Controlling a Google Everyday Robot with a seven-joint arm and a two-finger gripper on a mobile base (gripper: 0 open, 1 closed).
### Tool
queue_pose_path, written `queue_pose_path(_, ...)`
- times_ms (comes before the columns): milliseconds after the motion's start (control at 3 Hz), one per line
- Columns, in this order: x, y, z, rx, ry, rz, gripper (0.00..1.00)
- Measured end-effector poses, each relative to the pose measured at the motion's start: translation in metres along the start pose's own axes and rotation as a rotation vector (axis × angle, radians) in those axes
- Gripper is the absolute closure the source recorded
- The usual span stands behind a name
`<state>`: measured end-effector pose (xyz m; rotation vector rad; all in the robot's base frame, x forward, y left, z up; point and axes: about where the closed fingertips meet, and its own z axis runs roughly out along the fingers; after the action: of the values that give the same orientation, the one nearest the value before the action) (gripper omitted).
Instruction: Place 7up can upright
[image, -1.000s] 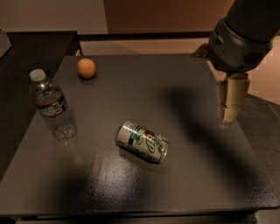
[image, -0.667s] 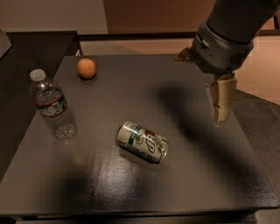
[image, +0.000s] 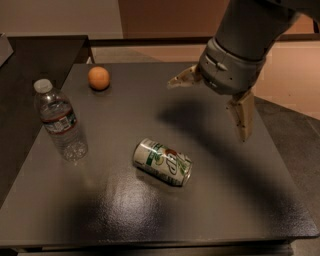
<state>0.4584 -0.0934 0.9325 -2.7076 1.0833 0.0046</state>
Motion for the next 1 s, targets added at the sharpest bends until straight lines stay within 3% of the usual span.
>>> queue_pose_path(667,-0.012,-0.02,0.022,-0.035,-0.088,-0.394,0.0)
queue_pose_path(1000,-0.012,-0.025,0.022,-0.015,-0.078,-0.433,0.0)
